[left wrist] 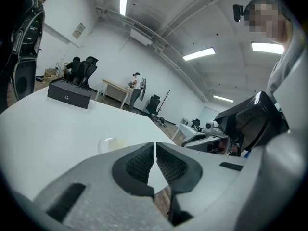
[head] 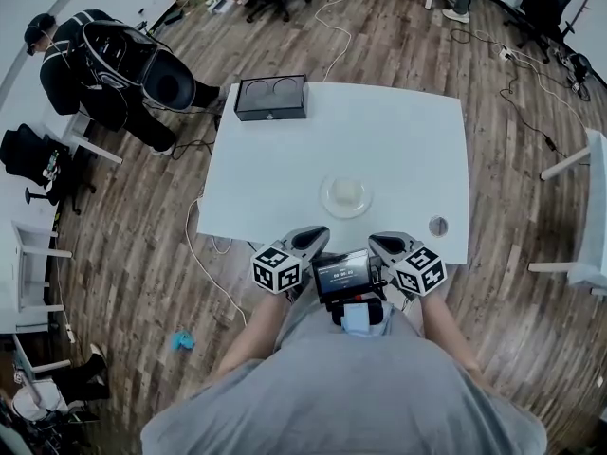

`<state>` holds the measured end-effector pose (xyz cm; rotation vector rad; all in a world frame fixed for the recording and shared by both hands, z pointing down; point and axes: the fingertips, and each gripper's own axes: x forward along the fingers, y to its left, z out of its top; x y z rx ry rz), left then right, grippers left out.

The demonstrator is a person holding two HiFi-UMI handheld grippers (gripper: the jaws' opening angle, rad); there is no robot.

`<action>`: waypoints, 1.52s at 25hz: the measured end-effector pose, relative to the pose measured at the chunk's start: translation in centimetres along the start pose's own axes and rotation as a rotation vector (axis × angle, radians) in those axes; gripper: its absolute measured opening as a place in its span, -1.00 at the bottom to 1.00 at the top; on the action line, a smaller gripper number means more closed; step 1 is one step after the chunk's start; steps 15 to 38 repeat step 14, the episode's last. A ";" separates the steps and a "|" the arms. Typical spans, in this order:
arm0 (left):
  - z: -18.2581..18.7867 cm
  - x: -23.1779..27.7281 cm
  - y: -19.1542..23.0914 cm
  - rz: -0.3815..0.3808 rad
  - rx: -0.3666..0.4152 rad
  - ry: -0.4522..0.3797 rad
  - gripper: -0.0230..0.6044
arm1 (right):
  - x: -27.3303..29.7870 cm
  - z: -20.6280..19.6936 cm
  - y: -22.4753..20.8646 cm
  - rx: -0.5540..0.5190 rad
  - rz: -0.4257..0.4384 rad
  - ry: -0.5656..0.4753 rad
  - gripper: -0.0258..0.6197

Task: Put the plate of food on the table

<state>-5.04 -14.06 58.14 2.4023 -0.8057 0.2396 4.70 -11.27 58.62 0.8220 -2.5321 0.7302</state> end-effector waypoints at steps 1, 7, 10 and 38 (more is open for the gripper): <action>0.0 0.1 -0.1 0.003 -0.003 0.002 -0.83 | -0.2 0.0 -0.1 0.001 0.001 0.001 -0.83; -0.3 0.2 0.1 0.007 -0.011 0.017 -0.83 | -0.1 0.0 0.0 -0.003 0.010 0.005 -0.83; -0.1 0.2 0.1 0.003 -0.012 0.007 -0.83 | 0.1 0.1 0.1 -0.001 0.009 0.002 -0.83; 0.0 0.5 -0.1 -0.003 -0.011 0.007 -0.83 | 0.1 0.0 0.0 -0.003 0.011 0.006 -0.83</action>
